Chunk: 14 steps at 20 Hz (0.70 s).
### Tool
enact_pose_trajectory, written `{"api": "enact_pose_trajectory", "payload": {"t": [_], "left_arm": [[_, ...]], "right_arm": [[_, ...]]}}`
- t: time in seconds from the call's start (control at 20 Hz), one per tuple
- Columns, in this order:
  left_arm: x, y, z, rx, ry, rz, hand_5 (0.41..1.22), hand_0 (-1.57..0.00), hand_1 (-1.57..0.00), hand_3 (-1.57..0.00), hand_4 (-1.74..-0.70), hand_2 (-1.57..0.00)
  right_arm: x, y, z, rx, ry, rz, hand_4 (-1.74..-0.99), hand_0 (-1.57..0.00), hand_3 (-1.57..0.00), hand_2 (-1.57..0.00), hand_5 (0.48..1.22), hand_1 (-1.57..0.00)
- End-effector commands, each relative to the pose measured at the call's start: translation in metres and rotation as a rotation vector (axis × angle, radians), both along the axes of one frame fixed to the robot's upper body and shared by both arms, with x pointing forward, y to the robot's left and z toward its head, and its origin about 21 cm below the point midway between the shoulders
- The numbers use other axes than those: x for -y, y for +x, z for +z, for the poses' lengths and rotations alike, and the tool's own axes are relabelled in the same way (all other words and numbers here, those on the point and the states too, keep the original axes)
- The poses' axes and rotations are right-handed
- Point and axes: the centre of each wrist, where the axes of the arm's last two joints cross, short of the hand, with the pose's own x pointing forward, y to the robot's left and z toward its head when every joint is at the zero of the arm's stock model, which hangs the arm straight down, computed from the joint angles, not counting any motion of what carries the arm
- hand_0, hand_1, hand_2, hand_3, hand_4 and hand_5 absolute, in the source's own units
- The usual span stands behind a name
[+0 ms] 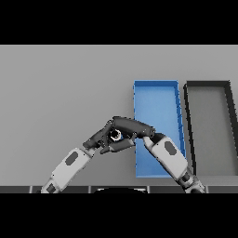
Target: Pick up the blue pipe and place it into the blue bin.
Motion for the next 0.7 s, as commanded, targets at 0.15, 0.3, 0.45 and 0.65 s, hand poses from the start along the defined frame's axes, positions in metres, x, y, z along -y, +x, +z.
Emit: {"api": "enact_pose_trajectory", "payload": {"t": [0.15,0.3,0.45,0.65], "left_arm": [[0.000,0.002,0.003,0.032,0.043,-0.028,1.219,-1.41,-1.19,-0.52,-1.54,-1.24],[-0.002,0.003,0.005,0.027,0.095,-0.066,1.220,-0.78,-0.64,-0.27,-1.25,-0.65],[-0.009,0.005,0.002,0.047,0.128,-0.094,1.118,-0.40,-0.33,-0.14,-1.05,-0.33],[-0.007,0.007,0.001,0.047,0.170,-0.042,0.842,-0.16,-0.13,-0.05,-0.88,-0.14]], "right_arm": [[0.003,0.000,0.000,-0.034,0.027,0.023,-1.477,-1.54,-1.53,-1.54,1.177,-1.54],[0.000,-0.004,0.000,-0.013,0.020,0.033,-1.481,-1.56,-1.55,-1.56,1.198,-1.56],[0.000,-0.008,-0.001,-0.017,0.021,0.028,-1.483,-1.56,-1.56,-1.56,1.209,-1.56],[-0.002,-0.007,0.000,-0.022,0.034,0.028,-1.484,-1.57,-1.57,-1.57,1.216,-1.57]]}}
